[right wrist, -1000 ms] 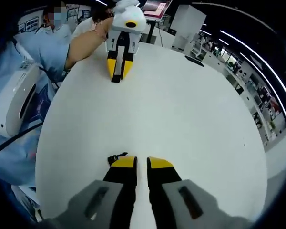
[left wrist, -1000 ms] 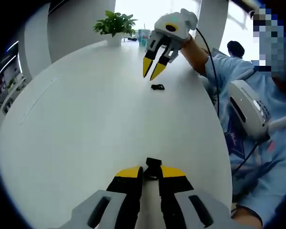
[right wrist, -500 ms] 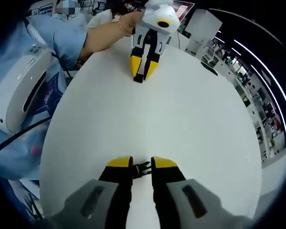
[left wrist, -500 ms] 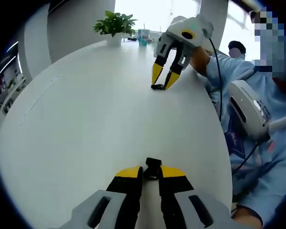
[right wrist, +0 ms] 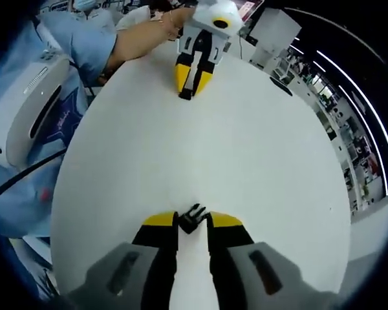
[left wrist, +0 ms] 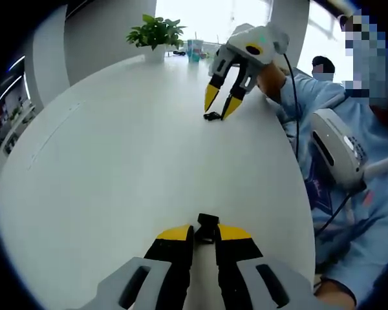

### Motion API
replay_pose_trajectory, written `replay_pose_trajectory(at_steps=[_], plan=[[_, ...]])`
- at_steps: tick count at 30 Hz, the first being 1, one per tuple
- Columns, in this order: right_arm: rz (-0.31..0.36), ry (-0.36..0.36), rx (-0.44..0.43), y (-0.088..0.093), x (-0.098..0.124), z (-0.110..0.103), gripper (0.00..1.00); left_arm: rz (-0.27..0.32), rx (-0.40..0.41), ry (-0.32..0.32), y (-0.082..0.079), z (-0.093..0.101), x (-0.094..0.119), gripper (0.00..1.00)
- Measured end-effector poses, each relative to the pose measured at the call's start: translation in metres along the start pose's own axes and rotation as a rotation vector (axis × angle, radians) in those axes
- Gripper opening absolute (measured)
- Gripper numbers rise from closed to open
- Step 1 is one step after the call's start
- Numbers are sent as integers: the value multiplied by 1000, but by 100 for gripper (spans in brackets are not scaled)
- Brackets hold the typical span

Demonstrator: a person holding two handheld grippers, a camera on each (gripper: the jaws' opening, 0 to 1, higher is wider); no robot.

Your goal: Snap the two parts of the plastic buckle together until the buckle closes and remains connected.

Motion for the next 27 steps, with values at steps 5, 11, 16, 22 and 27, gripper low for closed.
replay_pose_trajectory(at_steps=[5, 11, 16, 22, 27], plan=[[-18, 1, -23, 7, 2, 3, 17, 0, 0, 0, 0, 0, 0, 12], [-39, 3, -65, 16, 0, 15, 17, 0, 0, 0, 0, -1, 1, 12], [-18, -50, -120, 17, -4, 18, 15, -1, -1, -1, 0, -1, 0, 12], [-13, -121, -159, 16, -8, 20, 14, -1, 0, -1, 0, -1, 0, 12], [-17, -159, -207, 17, -11, 20, 13, -1, -1, -1, 0, -1, 0, 12]])
Point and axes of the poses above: the point that each gripper's makers call its tool centre point, and the gripper's own axes: x roughly backward along the fingers, z roughly to its right, y roughly out of its underside, the point moved 5 cm from there along x, roughly backward along the fingers, and after that the axes turned 15 degrees about y, right-handed, at the moved point
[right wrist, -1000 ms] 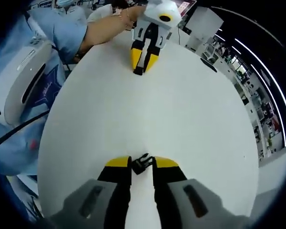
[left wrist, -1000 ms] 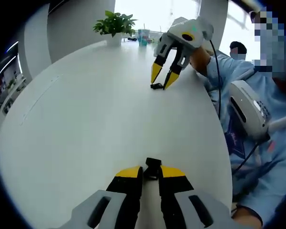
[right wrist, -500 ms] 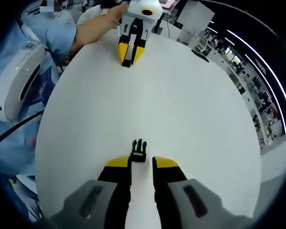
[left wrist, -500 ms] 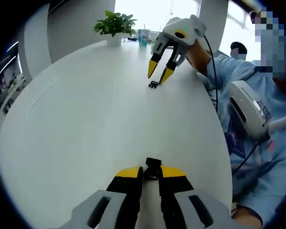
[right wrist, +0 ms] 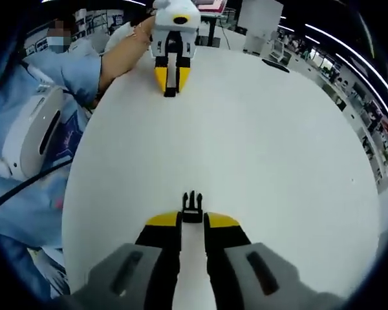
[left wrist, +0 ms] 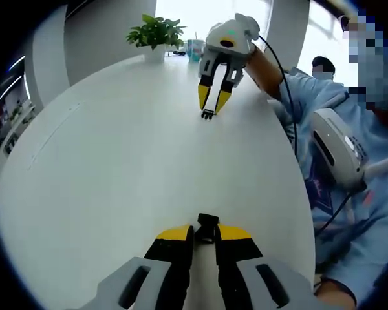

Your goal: Snap the two parts of the plastic buckle together until the buckle closes and remains connected.

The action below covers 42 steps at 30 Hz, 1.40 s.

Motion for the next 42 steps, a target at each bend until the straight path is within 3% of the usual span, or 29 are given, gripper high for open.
replay_pose_trajectory(at_steps=[14, 31, 42], plan=[[-9, -19, 19, -2, 0, -5, 12, -21, -39, -5, 4, 2, 3, 14], [-6, -26, 35, -2, 1, -10, 12, -14, -22, 1, 4, 1, 4, 12], [0, -22, 16, -5, 0, -13, 11, -13, -32, -27, -8, -4, -8, 11]])
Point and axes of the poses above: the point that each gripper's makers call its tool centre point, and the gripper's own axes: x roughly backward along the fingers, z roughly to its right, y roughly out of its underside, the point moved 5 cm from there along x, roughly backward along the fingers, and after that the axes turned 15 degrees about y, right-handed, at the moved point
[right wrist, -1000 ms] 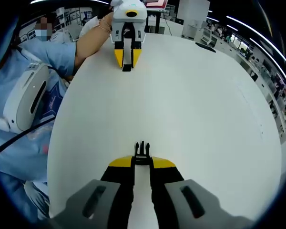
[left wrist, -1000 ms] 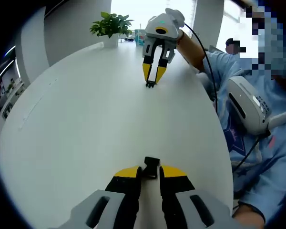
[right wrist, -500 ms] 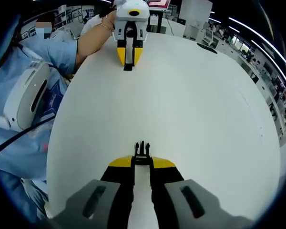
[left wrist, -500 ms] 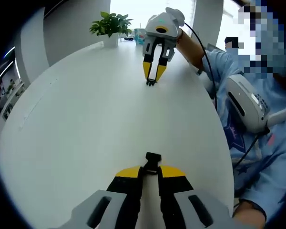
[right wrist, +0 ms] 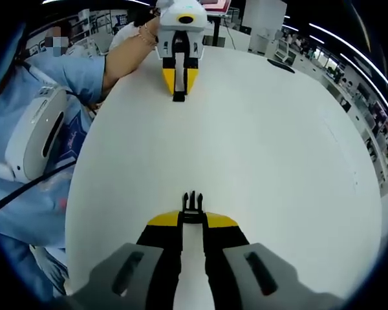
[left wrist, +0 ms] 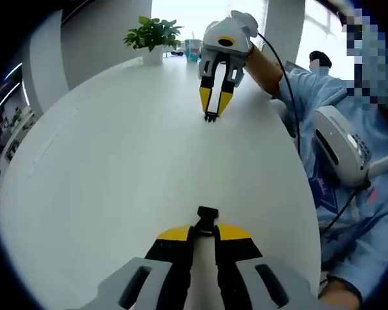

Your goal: Snap the two parts of the plastic buckle together until the buckle closes and remains connected.

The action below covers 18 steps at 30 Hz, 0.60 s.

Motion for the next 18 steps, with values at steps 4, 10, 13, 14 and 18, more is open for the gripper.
replay_pose_trajectory(at_steps=[4, 10, 13, 14, 18], plan=[[4, 7, -7, -3, -2, 0, 11, 6, -8, -4, -7, -2, -4, 11], [7, 16, -6, -7, -5, -2, 11, 19, -33, -12, -17, -5, -14, 11], [-2, 12, 5, -10, -7, -3, 11, 26, -40, -11, -22, -5, -17, 11], [-7, 7, 9, -10, -7, -3, 11, 30, -43, -12, -24, -5, -18, 11], [-19, 2, 21, -14, -8, -5, 11, 40, -60, -5, -30, -3, -25, 11]])
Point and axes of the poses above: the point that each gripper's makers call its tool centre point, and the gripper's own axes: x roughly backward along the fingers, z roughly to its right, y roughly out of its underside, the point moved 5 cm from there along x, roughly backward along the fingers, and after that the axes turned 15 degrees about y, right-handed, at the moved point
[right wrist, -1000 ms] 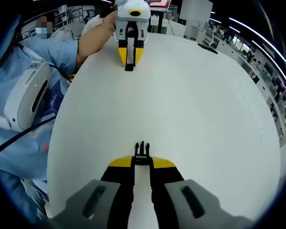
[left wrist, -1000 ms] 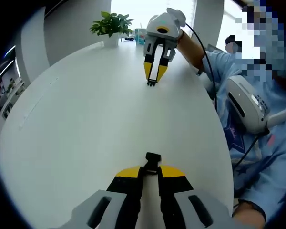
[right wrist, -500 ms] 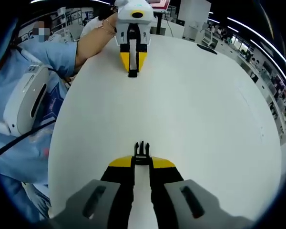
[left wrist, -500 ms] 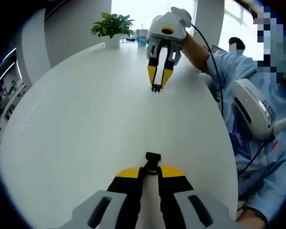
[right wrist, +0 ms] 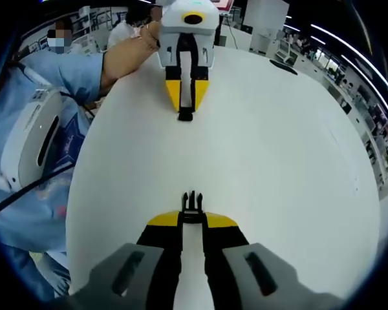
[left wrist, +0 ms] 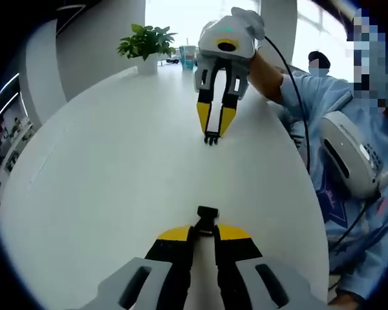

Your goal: Snap the two parts of the plastic buckle together until the buckle closes and remains connected.

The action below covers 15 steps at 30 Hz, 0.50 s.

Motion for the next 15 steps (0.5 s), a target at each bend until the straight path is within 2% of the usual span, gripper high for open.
replay_pose_trajectory(at_steps=[15], plan=[[15, -21, 28, -22, -12, -7, 11, 23, -33, -3, -11, 2, -11, 11]])
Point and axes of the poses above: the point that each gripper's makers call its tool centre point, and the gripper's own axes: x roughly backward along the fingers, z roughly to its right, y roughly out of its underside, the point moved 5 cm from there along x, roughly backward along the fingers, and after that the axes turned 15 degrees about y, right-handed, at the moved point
